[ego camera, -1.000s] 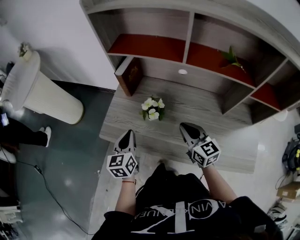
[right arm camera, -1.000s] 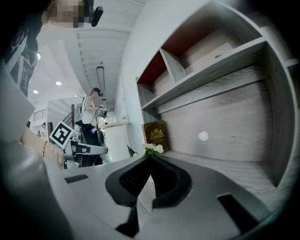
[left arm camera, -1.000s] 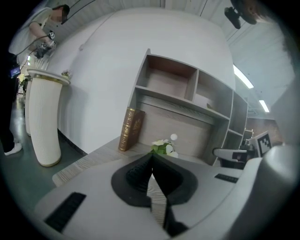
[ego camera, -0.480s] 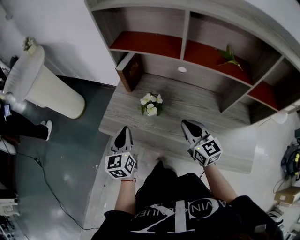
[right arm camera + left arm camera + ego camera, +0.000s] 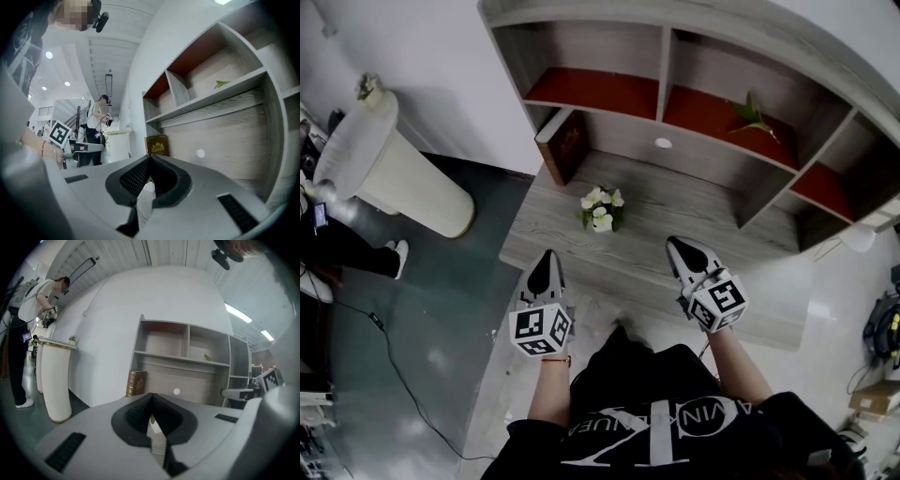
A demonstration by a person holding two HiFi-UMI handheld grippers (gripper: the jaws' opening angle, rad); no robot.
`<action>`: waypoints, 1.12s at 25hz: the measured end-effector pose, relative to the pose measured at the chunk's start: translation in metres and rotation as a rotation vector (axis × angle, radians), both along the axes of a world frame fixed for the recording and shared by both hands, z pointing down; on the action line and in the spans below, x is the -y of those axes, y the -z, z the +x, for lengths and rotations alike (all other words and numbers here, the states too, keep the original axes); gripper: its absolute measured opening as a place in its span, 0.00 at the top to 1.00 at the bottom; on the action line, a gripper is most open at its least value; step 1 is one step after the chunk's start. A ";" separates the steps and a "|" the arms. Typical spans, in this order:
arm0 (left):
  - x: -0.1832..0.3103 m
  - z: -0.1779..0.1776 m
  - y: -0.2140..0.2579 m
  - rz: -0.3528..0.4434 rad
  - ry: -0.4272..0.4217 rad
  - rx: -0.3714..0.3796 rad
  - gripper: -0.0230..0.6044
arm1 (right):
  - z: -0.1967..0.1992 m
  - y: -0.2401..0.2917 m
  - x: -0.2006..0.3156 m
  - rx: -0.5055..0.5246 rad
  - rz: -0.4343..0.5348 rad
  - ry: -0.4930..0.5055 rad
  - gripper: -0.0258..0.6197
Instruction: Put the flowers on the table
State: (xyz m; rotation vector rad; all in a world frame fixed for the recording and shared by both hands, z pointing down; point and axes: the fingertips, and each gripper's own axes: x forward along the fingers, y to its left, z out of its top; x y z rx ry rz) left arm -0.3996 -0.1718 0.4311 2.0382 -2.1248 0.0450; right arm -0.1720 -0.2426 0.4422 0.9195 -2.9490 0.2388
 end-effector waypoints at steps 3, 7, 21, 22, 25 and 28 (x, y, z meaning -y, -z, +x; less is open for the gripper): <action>0.001 -0.001 0.008 0.020 0.007 0.013 0.96 | 0.001 0.004 0.001 0.010 0.010 0.000 0.95; 0.003 0.000 0.015 0.036 0.010 0.027 0.96 | -0.001 0.007 0.003 0.016 0.020 0.003 0.95; 0.012 -0.004 0.021 0.048 0.018 0.044 0.96 | -0.004 0.010 0.012 0.026 0.024 0.005 0.95; 0.012 -0.005 0.022 0.048 0.019 0.044 0.96 | -0.004 0.010 0.012 0.026 0.025 0.005 0.95; 0.014 -0.005 0.023 0.050 0.020 0.047 0.96 | -0.004 0.011 0.013 0.023 0.025 0.003 0.95; 0.015 -0.004 0.024 0.052 0.018 0.049 0.96 | -0.003 0.012 0.014 0.024 0.027 -0.001 0.95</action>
